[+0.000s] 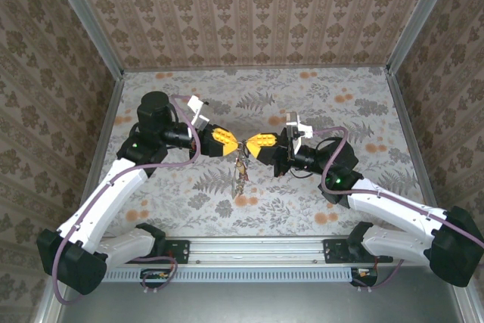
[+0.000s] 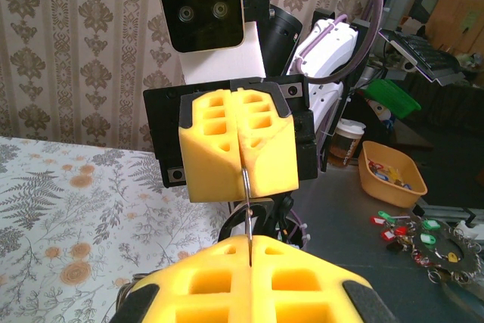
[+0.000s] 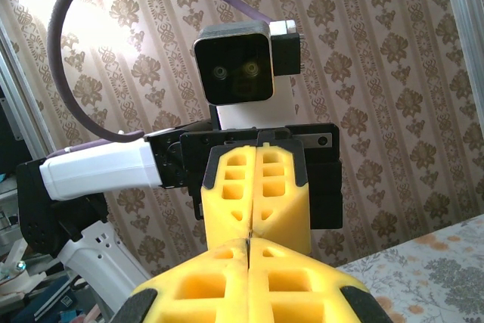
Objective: Put the keys on the keyring
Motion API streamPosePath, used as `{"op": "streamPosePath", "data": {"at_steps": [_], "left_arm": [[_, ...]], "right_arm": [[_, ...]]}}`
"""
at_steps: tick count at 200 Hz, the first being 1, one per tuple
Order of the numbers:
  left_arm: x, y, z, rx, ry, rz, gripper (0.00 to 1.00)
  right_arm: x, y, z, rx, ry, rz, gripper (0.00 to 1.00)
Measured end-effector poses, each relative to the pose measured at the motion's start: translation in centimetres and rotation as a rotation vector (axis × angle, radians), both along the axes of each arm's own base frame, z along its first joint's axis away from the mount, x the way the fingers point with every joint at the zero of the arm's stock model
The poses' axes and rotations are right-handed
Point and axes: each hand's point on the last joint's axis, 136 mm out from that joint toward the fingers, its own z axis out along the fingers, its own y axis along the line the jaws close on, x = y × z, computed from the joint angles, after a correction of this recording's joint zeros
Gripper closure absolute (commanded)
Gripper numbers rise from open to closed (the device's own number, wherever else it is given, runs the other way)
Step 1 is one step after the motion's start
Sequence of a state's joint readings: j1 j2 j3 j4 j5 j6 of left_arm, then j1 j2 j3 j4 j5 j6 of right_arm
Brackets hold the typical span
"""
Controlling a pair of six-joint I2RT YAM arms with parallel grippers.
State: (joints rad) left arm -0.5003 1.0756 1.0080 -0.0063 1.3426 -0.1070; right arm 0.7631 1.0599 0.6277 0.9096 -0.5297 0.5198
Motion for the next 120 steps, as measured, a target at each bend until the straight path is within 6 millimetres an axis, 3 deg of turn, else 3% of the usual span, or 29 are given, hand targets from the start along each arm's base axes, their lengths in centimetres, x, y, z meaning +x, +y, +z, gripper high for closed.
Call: {"op": "streamPosePath", "data": {"at_steps": [120], "left_arm": [[-0.1, 0.05, 0.05, 0.001, 0.004, 0.0, 1.0]], "right_arm": [[0.16, 0.4, 0.23, 0.01, -0.011, 0.005, 1.0]]}}
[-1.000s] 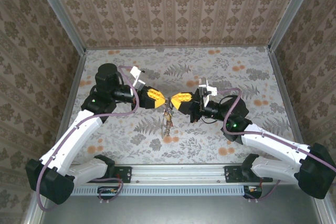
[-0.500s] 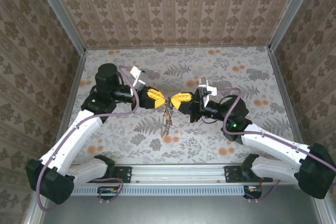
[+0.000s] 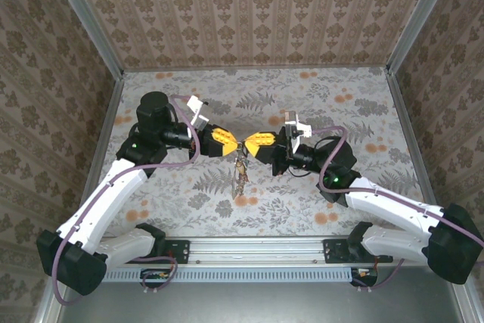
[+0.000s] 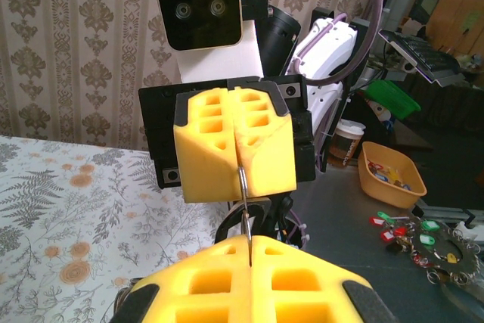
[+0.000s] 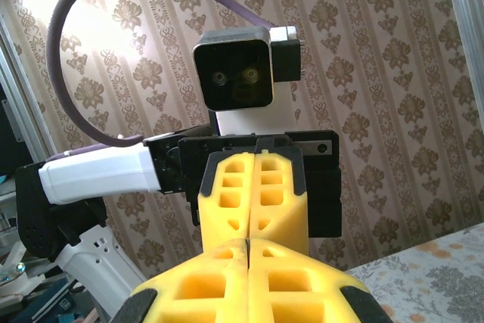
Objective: Put the keys on the keyring
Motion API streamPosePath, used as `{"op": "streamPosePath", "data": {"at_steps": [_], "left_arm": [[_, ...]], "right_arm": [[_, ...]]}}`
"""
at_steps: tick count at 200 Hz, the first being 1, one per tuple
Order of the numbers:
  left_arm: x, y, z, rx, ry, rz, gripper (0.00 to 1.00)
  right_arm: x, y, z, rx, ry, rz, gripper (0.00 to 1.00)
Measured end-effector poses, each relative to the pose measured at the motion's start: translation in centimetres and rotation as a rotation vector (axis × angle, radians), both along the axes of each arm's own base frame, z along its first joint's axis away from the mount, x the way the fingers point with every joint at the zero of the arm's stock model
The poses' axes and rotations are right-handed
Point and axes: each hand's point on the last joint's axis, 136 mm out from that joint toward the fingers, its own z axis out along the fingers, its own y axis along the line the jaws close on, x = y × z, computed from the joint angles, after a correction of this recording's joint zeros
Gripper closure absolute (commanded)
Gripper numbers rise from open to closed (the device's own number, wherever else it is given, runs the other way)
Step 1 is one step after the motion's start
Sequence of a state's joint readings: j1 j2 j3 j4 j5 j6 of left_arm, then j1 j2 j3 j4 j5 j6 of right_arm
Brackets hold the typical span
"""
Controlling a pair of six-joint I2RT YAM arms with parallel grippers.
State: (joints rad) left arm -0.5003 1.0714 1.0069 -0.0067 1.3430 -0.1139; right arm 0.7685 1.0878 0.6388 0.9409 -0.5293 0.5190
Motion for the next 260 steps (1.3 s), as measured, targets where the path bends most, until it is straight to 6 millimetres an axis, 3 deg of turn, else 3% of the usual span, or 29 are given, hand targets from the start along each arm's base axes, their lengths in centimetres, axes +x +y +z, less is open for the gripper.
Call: {"op": "streamPosePath", "data": {"at_steps": [260], "left_arm": [[-0.1, 0.15, 0.4, -0.01, -0.015, 0.004, 1.0]], "right_arm": [[0.13, -0.35, 0.13, -0.015, -0.014, -0.05, 1.0]]}}
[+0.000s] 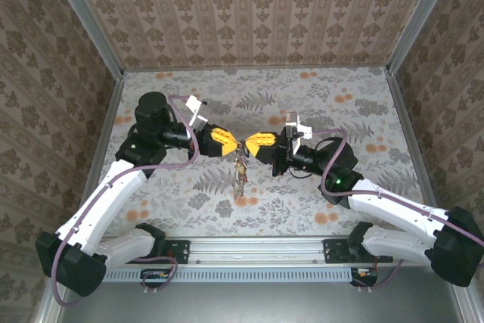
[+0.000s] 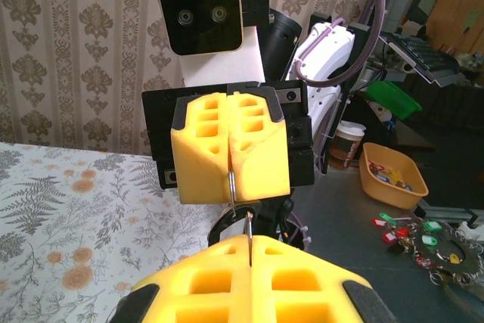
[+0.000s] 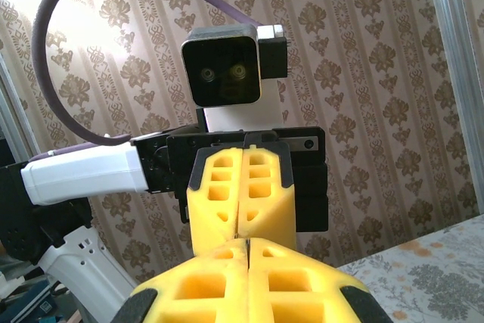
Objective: Put the keys on the keyring
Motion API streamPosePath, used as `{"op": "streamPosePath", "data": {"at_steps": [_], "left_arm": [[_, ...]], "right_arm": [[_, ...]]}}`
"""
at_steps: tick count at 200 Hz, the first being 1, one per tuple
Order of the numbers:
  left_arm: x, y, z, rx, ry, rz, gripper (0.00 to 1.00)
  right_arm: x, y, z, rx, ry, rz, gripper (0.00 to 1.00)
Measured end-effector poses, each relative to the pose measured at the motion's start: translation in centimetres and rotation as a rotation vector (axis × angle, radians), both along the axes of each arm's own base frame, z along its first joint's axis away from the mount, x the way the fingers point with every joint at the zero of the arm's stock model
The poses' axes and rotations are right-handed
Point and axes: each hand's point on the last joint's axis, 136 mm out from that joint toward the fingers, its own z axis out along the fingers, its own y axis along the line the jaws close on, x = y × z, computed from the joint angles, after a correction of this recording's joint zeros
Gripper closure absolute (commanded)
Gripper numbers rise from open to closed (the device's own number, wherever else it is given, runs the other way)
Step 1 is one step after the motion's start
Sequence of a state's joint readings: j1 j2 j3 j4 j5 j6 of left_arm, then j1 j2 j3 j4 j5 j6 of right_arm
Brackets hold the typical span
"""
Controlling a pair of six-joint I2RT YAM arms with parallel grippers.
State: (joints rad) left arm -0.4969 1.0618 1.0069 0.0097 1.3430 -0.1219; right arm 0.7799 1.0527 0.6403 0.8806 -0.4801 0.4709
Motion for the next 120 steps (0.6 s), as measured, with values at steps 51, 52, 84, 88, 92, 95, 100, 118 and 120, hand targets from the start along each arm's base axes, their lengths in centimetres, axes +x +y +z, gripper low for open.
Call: {"op": "streamPosePath", "data": {"at_steps": [51, 52, 84, 88, 92, 95, 100, 118, 120], "left_arm": [[-0.08, 0.04, 0.08, -0.002, -0.003, 0.0, 1.0], [-0.07, 0.05, 0.08, -0.002, -0.003, 0.0, 1.0], [-0.08, 0.04, 0.08, -0.002, -0.003, 0.0, 1.0], [-0.08, 0.04, 0.08, -0.001, -0.002, 0.0, 1.0], [-0.08, 0.04, 0.08, -0.001, -0.001, 0.0, 1.0], [-0.08, 0.04, 0.08, -0.001, 0.0, 0.0, 1.0], [-0.08, 0.04, 0.08, -0.001, 0.0, 0.0, 1.0], [-0.09, 0.05, 0.09, 0.0, 0.003, 0.0, 1.0], [-0.09, 0.05, 0.09, 0.0, 0.003, 0.0, 1.0]], "right_arm": [[-0.03, 0.01, -0.01, 0.0, 0.002, 0.003, 1.0], [-0.03, 0.01, -0.01, 0.0, 0.002, 0.003, 1.0], [-0.03, 0.03, -0.07, -0.001, 0.004, 0.003, 1.0], [-0.05, 0.04, -0.07, -0.001, 0.004, 0.004, 1.0], [-0.08, 0.06, -0.07, -0.001, 0.005, 0.005, 1.0], [-0.08, 0.06, -0.07, -0.001, 0.005, 0.005, 1.0], [-0.09, 0.07, -0.07, -0.001, 0.005, 0.005, 1.0], [-0.18, 0.11, -0.09, -0.001, 0.006, 0.01, 1.0], [-0.2, 0.12, -0.09, -0.001, 0.006, 0.011, 1.0]]}}
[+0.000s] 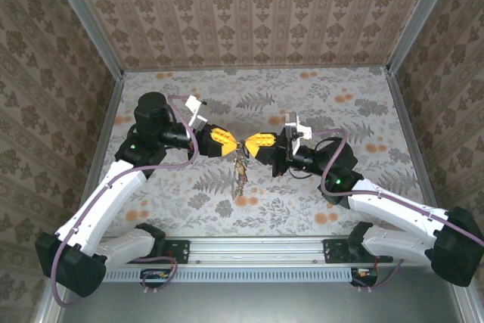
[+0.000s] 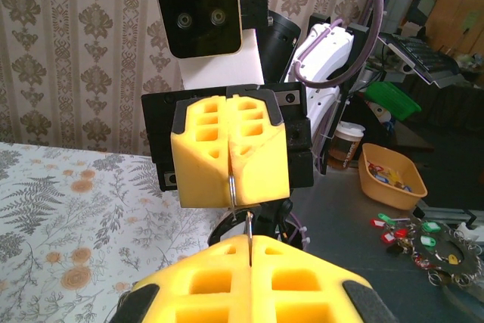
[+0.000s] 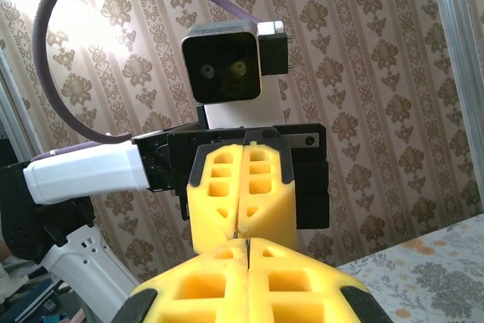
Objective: Put the keys on the keyring
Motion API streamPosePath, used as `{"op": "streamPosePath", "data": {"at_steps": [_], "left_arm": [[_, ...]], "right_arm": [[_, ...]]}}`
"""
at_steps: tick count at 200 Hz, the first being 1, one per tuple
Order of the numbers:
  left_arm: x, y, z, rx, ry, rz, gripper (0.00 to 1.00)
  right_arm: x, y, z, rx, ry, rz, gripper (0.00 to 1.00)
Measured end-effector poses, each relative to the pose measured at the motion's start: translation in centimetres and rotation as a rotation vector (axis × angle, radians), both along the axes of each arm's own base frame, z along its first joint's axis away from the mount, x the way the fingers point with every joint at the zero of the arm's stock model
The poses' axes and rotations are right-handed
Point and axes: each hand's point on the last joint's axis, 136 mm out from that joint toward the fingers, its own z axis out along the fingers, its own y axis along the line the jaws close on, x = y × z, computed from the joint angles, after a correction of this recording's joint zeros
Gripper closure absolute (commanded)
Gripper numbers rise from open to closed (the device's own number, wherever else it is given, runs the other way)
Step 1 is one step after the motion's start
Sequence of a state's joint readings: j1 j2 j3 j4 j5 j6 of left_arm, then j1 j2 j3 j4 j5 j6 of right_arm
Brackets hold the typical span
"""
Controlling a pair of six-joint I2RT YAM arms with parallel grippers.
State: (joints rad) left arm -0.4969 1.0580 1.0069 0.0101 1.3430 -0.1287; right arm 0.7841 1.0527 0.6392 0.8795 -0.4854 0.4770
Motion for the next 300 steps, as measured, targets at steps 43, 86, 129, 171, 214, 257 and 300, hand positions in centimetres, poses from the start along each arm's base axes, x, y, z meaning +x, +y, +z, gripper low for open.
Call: {"op": "streamPosePath", "data": {"at_steps": [43, 86, 129, 171, 214, 257, 300], "left_arm": [[0.0, 0.0, -0.1, 0.0, 0.001, 0.0, 1.0], [0.0, 0.0, -0.1, -0.001, -0.002, 0.0, 1.0], [-0.1, 0.0, 0.0, -0.002, -0.004, 0.0, 1.0], [-0.1, 0.0, 0.0, -0.002, -0.004, 0.0, 1.0], [-0.1, 0.0, 0.0, -0.002, -0.004, 0.0, 1.0], [-0.1, 0.0, 0.0, -0.002, -0.004, 0.0, 1.0], [-0.1, 0.0, 0.0, -0.002, -0.004, 0.0, 1.0]], "right_arm": [[-0.3, 0.2, -0.2, -0.002, 0.006, 0.014, 1.0], [-0.7, 0.0, -0.4, -0.002, 0.007, 0.017, 1.0], [-1.0, -0.4, -0.3, 0.005, 0.001, 0.014, 1.0], [-0.9, -0.3, -0.4, 0.007, 0.008, 0.017, 1.0], [-0.5, 0.2, -1.2, -0.008, 0.028, 0.018, 1.0], [-0.5, 0.2, -1.1, -0.007, 0.031, 0.019, 1.0], [-0.5, 0.1, -1.0, -0.005, 0.029, 0.019, 1.0]]}}
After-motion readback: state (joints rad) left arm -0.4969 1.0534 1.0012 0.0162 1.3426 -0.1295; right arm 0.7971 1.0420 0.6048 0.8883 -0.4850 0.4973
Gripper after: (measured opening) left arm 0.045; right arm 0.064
